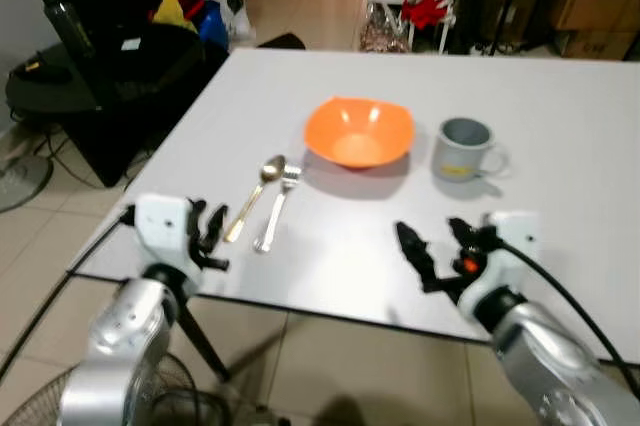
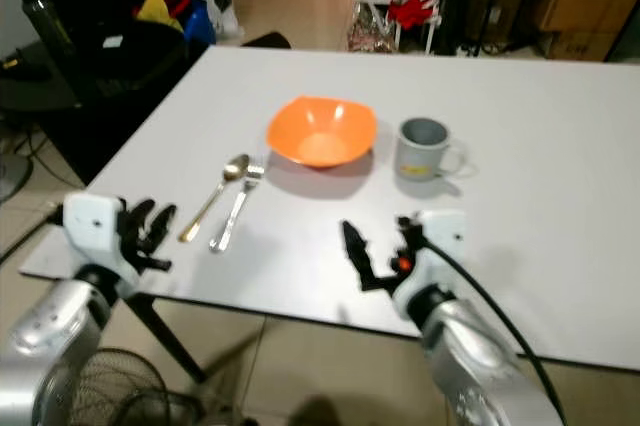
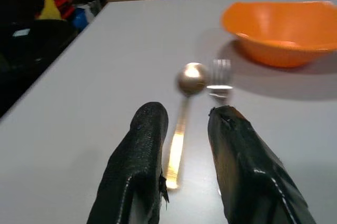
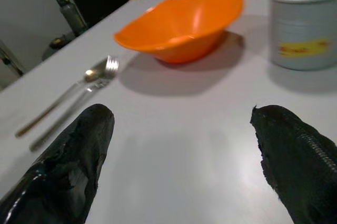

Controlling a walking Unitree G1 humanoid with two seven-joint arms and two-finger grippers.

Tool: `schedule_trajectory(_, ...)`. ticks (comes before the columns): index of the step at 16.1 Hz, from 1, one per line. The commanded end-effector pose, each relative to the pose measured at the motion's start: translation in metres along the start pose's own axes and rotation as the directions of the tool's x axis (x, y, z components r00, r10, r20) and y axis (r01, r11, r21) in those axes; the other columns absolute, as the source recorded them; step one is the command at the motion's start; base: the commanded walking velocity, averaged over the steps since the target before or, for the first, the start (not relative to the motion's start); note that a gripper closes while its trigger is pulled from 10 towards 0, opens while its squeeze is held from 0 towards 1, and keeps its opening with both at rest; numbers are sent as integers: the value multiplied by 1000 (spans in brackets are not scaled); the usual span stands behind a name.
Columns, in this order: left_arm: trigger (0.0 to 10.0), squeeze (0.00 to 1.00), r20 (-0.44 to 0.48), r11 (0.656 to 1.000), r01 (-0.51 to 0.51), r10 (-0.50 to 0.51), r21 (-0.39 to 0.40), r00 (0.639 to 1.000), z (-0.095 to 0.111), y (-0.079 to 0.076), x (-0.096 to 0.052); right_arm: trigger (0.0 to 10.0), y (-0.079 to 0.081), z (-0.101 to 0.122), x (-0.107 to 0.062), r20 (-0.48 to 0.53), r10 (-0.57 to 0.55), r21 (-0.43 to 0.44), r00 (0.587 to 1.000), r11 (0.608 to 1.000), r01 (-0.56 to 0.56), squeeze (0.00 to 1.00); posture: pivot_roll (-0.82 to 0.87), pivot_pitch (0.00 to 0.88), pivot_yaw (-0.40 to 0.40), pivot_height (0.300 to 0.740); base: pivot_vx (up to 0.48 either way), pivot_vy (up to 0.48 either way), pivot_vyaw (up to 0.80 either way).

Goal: Setting the table

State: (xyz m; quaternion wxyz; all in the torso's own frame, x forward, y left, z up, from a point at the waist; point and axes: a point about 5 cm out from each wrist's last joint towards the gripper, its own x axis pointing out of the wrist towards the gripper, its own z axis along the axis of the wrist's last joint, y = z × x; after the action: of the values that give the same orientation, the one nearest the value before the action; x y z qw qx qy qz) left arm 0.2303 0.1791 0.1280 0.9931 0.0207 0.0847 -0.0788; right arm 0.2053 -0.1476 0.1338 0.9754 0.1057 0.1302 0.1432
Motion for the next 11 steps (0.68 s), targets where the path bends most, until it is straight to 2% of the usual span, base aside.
schedule_trajectory(1, 10000, 0, 34, 999, -18, 17, 27, 999, 7, 3, -2, 10000, 5, 0, 2, 7, 18, 3, 1000, 1000, -18, 0, 115, 0, 73, 727, 0, -386, 0)
schedule_trajectory(3, 10000, 0, 22, 999, 4, -5, 39, 1000, 7, -2, -5, 10000, 7, -2, 2, 3, 25, -20, 1000, 999, -25, 0, 115, 0, 75, 727, 0, -390, 0)
schedule_trajectory(6, 10000, 0, 42, 999, -7, 6, 31, 999, 7, -7, -4, 10000, 1, 0, 2, 2, 0, -19, 1000, 1000, 0, 0, 104, 0, 71, 727, 0, -389, 0)
schedule_trajectory(8, 10000, 0, 34, 999, 17, -18, 44, 999, 4, -12, 0, 10000, 3, 0, 1, 8, -16, -97, 1000, 995, 16, 0, 99, 0, 72, 727, 0, -394, 0)
schedule_trajectory(11, 10000, 0, 35, 999, 17, -19, 50, 999, 4, -12, 2, 10000, -3, -2, 1, 24, -109, -93, 994, 989, 111, 0, 92, 0, 84, 727, 0, -396, 0)
